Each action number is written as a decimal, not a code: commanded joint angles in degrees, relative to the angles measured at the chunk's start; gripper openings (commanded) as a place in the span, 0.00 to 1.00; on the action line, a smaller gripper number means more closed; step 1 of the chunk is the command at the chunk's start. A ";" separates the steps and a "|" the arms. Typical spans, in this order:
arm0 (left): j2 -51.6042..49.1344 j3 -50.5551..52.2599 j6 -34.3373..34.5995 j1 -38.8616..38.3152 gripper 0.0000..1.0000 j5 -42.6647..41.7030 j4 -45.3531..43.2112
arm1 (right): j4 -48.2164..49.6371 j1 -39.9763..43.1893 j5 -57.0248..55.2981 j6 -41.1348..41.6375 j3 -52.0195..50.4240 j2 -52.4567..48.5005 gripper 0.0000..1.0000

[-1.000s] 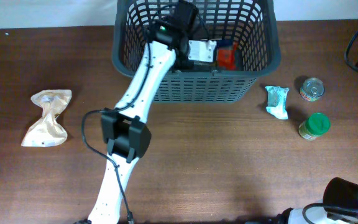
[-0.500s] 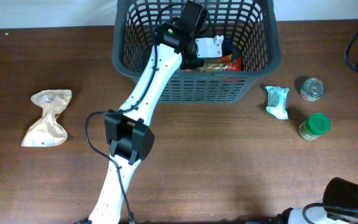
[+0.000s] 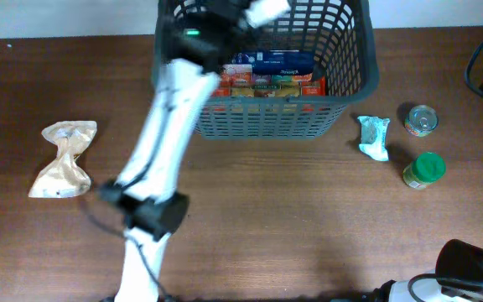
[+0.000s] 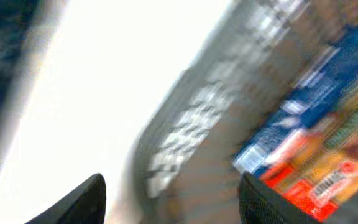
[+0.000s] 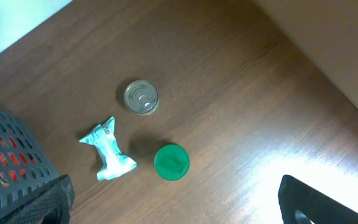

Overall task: Pack container
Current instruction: 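Lift the spaghetti package into the basket and release it, then grasp the clear bread bag with the left gripper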

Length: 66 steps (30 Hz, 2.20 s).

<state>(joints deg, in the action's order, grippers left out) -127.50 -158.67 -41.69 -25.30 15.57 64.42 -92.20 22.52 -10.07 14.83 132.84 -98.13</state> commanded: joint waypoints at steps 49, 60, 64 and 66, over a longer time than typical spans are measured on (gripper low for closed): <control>-0.59 61.16 12.52 53.79 0.50 -16.96 -8.33 | 0.04 0.37 -0.94 0.50 -0.31 -0.09 0.99; -0.66 60.65 12.52 53.79 0.01 -17.81 -5.60 | 0.04 0.37 -0.94 0.50 -0.31 -0.09 0.99; 0.26 55.28 12.52 53.79 0.01 -17.81 -0.79 | 0.04 0.37 -0.94 0.52 -0.31 -0.09 0.99; 1.38 50.25 12.52 53.77 0.02 -17.86 2.03 | 0.04 0.37 -0.94 0.52 -0.31 -0.09 0.99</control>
<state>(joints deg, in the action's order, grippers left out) -127.26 -101.84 -28.88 28.67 -1.13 65.32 -92.20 22.52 -10.07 14.81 132.84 -98.15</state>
